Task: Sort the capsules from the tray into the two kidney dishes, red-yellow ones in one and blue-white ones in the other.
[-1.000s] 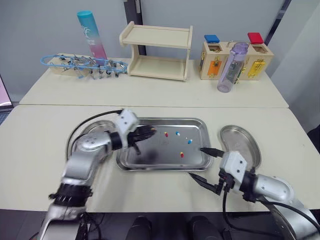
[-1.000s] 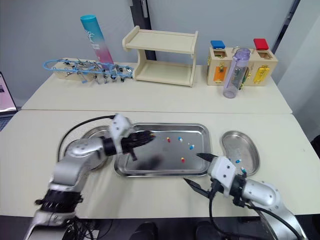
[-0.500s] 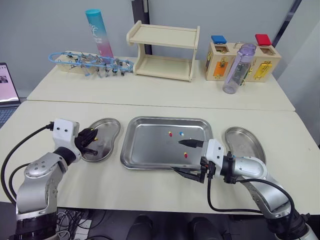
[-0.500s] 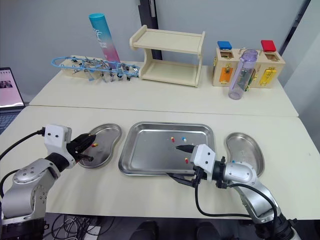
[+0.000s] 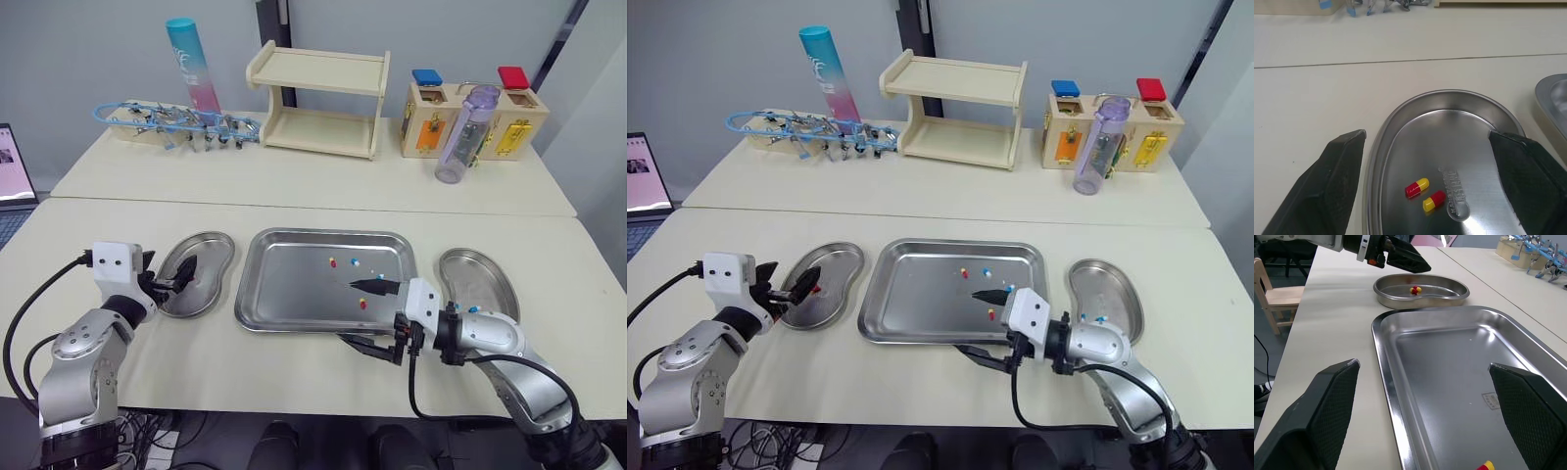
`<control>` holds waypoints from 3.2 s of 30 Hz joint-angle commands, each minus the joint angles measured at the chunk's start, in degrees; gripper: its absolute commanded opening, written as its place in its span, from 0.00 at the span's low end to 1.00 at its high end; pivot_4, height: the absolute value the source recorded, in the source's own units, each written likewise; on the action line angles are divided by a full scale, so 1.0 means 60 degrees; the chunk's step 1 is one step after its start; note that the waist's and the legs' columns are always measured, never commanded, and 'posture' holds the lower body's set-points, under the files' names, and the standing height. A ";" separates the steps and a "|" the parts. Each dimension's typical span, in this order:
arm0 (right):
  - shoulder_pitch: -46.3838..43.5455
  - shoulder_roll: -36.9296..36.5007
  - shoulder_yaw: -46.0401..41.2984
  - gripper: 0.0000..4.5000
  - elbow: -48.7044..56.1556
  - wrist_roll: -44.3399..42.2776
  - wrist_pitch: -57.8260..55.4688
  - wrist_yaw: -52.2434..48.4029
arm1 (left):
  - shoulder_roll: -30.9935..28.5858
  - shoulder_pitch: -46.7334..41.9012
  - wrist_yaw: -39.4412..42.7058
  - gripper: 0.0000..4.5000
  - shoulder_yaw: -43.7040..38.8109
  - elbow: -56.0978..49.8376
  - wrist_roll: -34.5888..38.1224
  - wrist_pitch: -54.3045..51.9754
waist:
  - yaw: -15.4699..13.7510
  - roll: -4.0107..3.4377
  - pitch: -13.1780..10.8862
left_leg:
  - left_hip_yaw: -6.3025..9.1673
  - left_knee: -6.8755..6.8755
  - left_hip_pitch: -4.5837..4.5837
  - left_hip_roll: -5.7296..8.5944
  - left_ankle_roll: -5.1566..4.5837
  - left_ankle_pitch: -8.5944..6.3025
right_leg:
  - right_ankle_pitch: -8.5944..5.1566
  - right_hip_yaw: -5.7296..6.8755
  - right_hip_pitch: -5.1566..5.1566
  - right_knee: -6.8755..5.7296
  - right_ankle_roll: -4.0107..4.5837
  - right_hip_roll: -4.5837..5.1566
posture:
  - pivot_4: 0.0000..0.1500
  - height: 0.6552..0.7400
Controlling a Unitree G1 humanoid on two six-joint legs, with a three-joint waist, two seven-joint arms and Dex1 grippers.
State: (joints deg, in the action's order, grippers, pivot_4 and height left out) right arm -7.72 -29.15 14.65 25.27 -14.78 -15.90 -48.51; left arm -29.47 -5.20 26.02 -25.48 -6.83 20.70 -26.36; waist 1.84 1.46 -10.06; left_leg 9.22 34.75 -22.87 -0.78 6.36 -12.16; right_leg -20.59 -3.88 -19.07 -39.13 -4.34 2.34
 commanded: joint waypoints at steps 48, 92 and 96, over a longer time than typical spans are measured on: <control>0.5210 -0.4879 -0.8568 1.00 -0.2825 -0.0567 0.1400 -0.3578 | -0.3818 0.3590 0.4527 1.00 -0.2337 0.3727 0.0437 0.1227 | 0.0031 -0.0021 -0.0021 | -0.0042 -0.0045 0.0011 -0.0006 0.0000 -0.0002 | -0.0008 -0.0026 -0.0005 0.0023 0.0008 0.0004 | 1.00 1.00; 0.3987 0.0138 -0.1386 1.00 0.2226 0.0881 0.0313 0.2225 | -0.1698 -0.3013 0.5492 0.80 0.4817 0.0508 0.0451 -0.0171 | 0.0004 0.0001 -0.0001 | -0.0022 -0.0049 0.0009 -0.0007 0.0001 0.0001 | -0.0008 -0.0013 -0.0012 0.0005 0.0010 -0.0005 | 1.00 1.00; 0.3765 0.0304 -0.1131 1.00 0.2243 0.0953 0.0193 0.2479 | -0.0680 -0.4161 0.5171 0.80 0.5901 0.2245 -0.0786 0.0748 | -0.0004 0.0000 -0.0001 | -0.0020 -0.0039 0.0009 -0.0004 0.0001 0.0001 | -0.0008 -0.0011 -0.0006 0.0004 0.0010 -0.0005 | 1.00 1.00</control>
State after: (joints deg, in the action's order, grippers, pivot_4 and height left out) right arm 15.63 -27.78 7.23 36.72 -9.08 -14.81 -34.52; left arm -34.73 -28.41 58.07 8.17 3.95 18.69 -24.76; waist 1.82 1.46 -10.07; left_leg 9.12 34.58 -22.83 -0.79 6.37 -12.15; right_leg -20.63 -3.93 -19.10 -39.12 -4.29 2.31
